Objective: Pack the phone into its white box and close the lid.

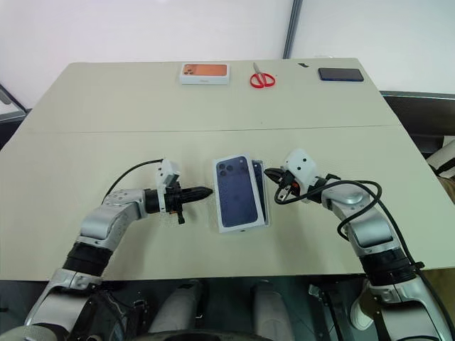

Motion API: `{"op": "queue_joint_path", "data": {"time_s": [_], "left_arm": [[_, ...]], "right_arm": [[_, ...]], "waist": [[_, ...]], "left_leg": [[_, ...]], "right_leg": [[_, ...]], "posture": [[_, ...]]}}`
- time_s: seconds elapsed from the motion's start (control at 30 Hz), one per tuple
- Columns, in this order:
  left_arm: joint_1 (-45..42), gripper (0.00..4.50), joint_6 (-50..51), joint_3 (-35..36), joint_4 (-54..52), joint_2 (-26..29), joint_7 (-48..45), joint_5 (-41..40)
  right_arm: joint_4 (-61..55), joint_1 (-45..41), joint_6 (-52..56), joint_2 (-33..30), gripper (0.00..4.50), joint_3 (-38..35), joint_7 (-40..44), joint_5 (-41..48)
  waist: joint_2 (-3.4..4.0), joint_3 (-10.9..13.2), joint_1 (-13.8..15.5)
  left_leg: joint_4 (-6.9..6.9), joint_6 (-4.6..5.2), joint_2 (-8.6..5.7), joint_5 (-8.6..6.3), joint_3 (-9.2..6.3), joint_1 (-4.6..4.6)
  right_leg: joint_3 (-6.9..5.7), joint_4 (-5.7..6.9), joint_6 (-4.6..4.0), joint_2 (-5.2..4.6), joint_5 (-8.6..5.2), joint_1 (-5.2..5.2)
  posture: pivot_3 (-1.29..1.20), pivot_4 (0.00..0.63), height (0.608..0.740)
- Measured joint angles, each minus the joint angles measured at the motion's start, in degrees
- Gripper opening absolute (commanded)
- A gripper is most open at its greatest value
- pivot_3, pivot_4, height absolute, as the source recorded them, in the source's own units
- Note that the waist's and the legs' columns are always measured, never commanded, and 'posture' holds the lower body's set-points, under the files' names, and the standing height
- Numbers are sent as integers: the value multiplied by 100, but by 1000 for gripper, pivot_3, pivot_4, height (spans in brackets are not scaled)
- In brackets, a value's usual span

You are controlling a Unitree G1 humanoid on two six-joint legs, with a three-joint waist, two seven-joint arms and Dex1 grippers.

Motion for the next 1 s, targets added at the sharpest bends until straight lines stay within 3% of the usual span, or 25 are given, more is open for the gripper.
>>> {"op": "queue_joint_path", "data": {"time_s": [0.3,1.0], "left_arm": [[-339,0,-49,-201,356,-92,-88,247],[-754,0,-147,126,724,-647,234,253]], "right_arm": [[-317,92,80,7,64,-2,219,-100],[-178,158,55,-21,64,-102,479,-570]], "waist": [[0,0,13],[-1,0,12]], "left_leg": [[2,0,0,0,-1,1],[5,-1,-4,1,-1,2]], "right_leg": [[0,2,0,-1,0,2],[-2,4,1,-2,0,3]], "posture": [[0,150,740],[0,150,740]]}}
